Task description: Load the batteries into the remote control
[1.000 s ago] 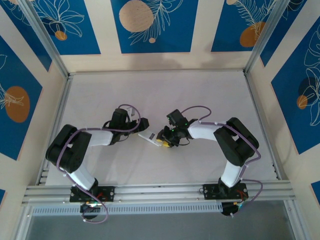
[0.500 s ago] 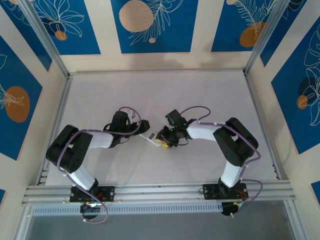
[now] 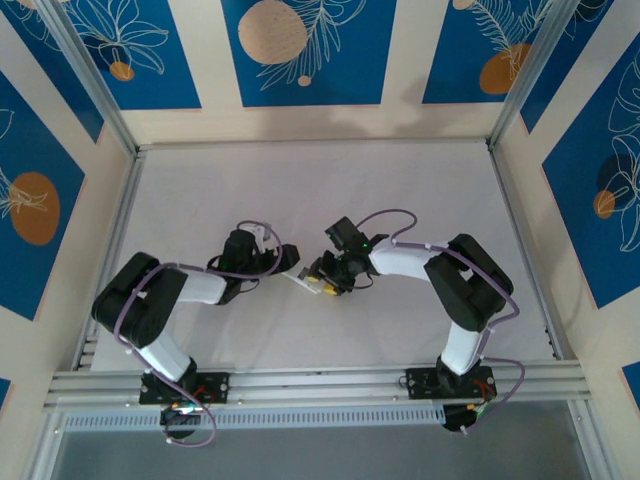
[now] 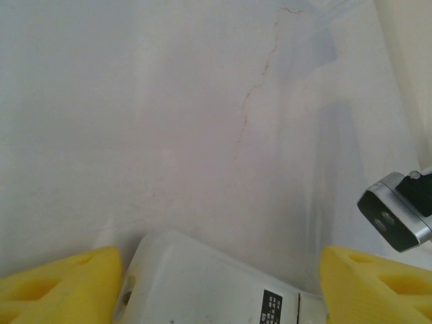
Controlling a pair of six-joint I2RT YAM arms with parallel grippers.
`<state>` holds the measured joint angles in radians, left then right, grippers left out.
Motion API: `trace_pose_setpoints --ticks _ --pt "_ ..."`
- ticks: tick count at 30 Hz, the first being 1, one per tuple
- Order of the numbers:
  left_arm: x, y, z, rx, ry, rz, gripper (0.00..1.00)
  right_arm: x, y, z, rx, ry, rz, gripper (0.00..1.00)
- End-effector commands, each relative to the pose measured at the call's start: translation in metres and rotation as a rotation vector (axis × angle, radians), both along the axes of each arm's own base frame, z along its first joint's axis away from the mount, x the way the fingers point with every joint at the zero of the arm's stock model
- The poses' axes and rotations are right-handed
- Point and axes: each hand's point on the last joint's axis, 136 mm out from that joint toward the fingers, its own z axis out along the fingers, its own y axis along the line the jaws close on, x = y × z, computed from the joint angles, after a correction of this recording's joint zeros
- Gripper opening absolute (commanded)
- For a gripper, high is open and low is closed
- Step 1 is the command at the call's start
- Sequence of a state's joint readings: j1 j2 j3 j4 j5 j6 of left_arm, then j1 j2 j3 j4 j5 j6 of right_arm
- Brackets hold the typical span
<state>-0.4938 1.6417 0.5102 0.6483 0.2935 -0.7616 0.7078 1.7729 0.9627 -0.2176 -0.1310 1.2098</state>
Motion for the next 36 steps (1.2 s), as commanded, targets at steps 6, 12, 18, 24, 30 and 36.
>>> trace_pose_setpoints --ticks 6,12,18,24,30,36 --pt "-0.036 -0.011 -0.012 -0.015 0.083 -0.068 0.75 0.002 0.019 0.008 0.03 -0.006 0.037 0.48" --pt "-0.035 0.001 -0.023 0.052 0.101 -0.016 0.75 -0.003 0.007 0.003 -0.016 0.023 0.026 0.52" --pt "-0.032 0.01 -0.026 0.097 0.102 0.026 0.75 -0.01 -0.01 0.001 -0.031 0.04 -0.004 0.52" --pt "-0.031 0.013 -0.029 0.106 0.11 0.044 0.75 -0.013 -0.018 -0.003 -0.036 0.052 -0.015 0.52" --pt "-0.032 0.014 -0.028 0.114 0.107 0.044 0.75 -0.015 -0.024 0.0 -0.037 0.038 -0.019 0.51" --pt "-0.031 0.011 -0.027 0.102 0.107 0.034 0.75 -0.012 -0.025 0.001 -0.021 0.025 -0.023 0.44"
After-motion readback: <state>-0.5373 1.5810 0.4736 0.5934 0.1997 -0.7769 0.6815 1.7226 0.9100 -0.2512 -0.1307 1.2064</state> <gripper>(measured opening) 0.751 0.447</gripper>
